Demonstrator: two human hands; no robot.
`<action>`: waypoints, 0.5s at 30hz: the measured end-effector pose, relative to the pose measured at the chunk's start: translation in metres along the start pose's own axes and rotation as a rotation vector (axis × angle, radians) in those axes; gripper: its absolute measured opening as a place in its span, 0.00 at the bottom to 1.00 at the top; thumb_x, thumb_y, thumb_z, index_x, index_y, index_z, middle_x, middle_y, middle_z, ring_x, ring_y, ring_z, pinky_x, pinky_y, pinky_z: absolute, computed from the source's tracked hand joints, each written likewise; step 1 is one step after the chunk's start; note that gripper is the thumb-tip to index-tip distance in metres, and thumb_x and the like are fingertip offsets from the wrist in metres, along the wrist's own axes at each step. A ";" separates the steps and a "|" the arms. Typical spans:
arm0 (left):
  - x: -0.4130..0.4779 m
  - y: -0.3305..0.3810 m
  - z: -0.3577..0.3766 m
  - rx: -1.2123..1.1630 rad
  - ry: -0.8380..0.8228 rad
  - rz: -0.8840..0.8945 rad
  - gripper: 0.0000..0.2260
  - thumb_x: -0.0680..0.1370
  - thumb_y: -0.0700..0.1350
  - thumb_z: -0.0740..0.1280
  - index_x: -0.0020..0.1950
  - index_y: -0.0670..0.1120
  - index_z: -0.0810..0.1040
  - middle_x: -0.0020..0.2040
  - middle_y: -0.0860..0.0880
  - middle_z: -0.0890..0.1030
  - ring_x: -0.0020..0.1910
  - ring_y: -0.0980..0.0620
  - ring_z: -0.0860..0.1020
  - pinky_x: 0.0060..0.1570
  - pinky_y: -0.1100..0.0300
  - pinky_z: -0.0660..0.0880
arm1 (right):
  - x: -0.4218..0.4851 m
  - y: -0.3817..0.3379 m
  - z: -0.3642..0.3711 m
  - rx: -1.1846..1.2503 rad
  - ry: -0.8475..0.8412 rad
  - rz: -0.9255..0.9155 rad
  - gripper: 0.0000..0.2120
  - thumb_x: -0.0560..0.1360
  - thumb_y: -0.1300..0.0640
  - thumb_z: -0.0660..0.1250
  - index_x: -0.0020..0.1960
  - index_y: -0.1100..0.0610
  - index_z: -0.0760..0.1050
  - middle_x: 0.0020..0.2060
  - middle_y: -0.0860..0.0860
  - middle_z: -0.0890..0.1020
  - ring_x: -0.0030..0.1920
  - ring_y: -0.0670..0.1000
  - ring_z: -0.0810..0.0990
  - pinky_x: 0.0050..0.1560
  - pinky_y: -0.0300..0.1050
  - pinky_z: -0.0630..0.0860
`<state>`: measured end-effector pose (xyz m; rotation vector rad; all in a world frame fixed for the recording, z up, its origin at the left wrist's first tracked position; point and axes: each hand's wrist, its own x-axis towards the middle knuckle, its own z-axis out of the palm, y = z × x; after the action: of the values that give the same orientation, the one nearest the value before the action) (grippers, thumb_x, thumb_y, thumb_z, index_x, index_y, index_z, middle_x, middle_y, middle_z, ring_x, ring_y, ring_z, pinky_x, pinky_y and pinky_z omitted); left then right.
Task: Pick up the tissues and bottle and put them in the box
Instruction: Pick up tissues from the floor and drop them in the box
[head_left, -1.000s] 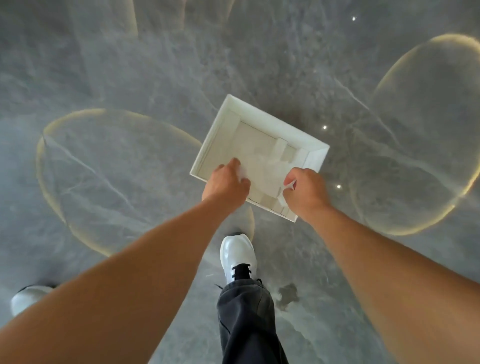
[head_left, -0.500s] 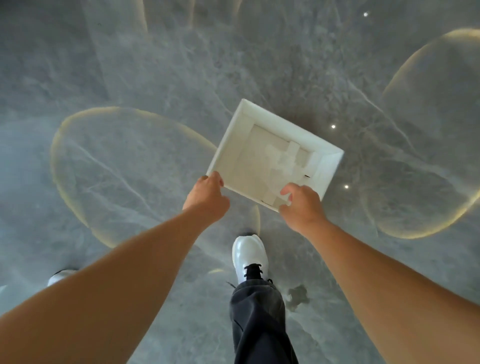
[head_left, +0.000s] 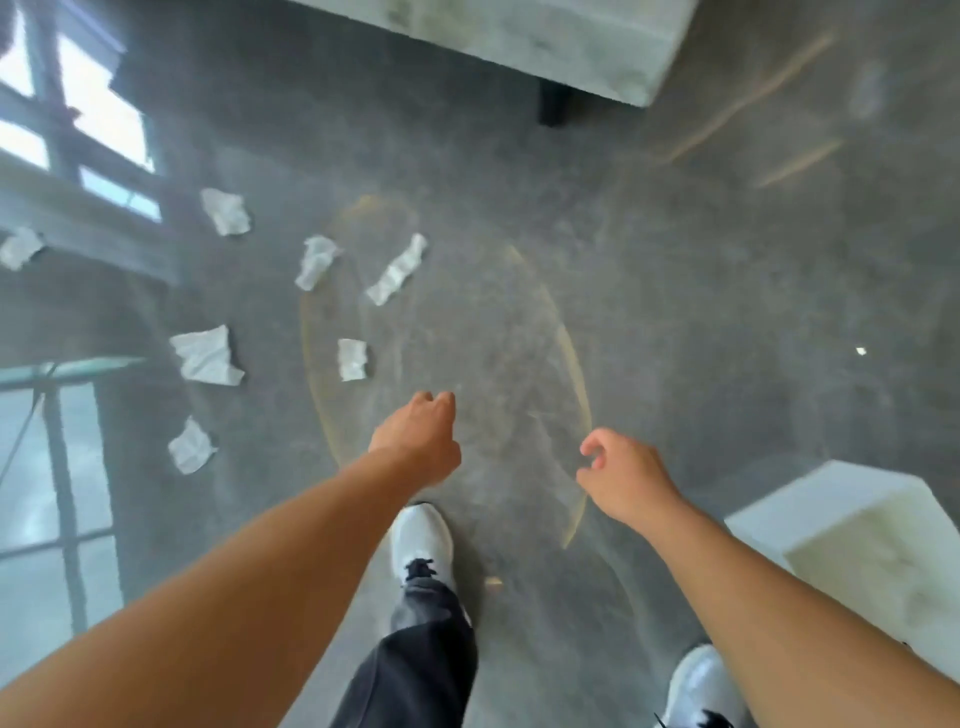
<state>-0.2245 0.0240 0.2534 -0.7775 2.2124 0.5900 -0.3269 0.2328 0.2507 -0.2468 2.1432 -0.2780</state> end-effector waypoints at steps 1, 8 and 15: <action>0.003 -0.028 -0.019 -0.014 0.016 -0.034 0.16 0.70 0.43 0.63 0.57 0.45 0.71 0.57 0.42 0.73 0.57 0.39 0.75 0.55 0.46 0.74 | 0.007 -0.037 0.002 -0.062 -0.018 -0.046 0.15 0.69 0.55 0.69 0.56 0.54 0.76 0.52 0.56 0.82 0.55 0.58 0.79 0.55 0.45 0.74; 0.020 -0.170 -0.088 -0.112 0.034 -0.240 0.16 0.70 0.43 0.63 0.58 0.46 0.71 0.56 0.42 0.74 0.56 0.39 0.75 0.55 0.47 0.74 | 0.055 -0.237 0.011 -0.270 -0.056 -0.179 0.19 0.70 0.53 0.67 0.61 0.53 0.72 0.60 0.58 0.76 0.61 0.60 0.76 0.61 0.51 0.75; 0.107 -0.183 -0.051 -0.250 0.014 -0.232 0.19 0.69 0.41 0.63 0.59 0.52 0.70 0.53 0.45 0.72 0.52 0.41 0.74 0.44 0.50 0.74 | 0.163 -0.293 0.039 -0.448 -0.056 -0.265 0.26 0.72 0.52 0.67 0.68 0.47 0.66 0.63 0.56 0.69 0.64 0.63 0.69 0.58 0.52 0.71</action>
<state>-0.1857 -0.1751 0.1742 -1.1522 2.0455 0.7539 -0.3629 -0.0971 0.1861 -0.7899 2.0950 0.0641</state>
